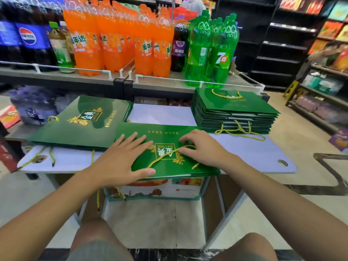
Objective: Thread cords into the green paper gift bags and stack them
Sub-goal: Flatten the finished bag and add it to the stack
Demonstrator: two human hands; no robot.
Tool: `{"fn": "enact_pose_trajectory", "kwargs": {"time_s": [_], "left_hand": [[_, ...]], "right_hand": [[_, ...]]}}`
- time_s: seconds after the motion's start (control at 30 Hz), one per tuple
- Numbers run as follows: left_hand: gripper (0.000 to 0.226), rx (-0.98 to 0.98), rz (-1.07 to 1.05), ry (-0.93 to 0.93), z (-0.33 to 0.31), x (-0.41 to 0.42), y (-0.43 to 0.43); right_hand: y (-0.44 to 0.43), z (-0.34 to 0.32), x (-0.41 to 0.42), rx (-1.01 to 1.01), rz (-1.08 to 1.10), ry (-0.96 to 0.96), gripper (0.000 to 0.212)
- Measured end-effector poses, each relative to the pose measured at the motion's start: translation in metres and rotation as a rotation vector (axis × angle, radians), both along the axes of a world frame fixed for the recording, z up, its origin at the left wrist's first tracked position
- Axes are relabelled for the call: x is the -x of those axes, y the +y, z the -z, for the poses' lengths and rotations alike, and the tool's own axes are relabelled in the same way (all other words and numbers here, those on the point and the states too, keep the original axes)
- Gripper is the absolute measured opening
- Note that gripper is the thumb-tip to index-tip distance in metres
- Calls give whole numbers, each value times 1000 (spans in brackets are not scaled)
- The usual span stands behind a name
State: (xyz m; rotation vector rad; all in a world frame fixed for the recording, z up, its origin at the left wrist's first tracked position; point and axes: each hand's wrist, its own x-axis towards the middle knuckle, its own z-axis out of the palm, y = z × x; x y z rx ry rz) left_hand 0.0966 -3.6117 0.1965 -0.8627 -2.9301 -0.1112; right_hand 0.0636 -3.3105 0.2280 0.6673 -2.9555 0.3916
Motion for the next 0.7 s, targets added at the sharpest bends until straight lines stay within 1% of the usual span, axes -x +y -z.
{"fn": "enact_pose_trajectory", "kwargs": {"time_s": [0.1,0.17,0.23,0.27,0.3,0.33,0.43,0.5,0.57,0.7], "left_hand": [[111,46,-24,-25,6,0,-1],[113,41,-16,-40,7,0,-1],[112,35,-10,-62,8,1,0],[111,37,-8,-69,8,0,0],[110,39,-5,-70,8,1,0],[110,37,-2,-68,9,1,0],[110,30,6,-73,10,2,-1],[110,26,11,-80,10,3,-2],[108,24,12,-89,10,3,-1],[109,28,14,-89,10,3,-1]], "right_hand": [[-25,5,20,-15,-64,-1,11],[-38,6,27,43,-89,-5,8],[-49,5,29,209,-104,-80,8],[-55,5,30,258,-105,-107,9],[-60,5,32,263,-96,-100,10],[-64,5,35,223,-79,-64,14],[-70,6,46,-30,-21,116,37],[-70,9,53,-115,-4,158,50],[-70,13,57,-163,5,173,57],[-74,21,61,-217,-4,217,61]]}}
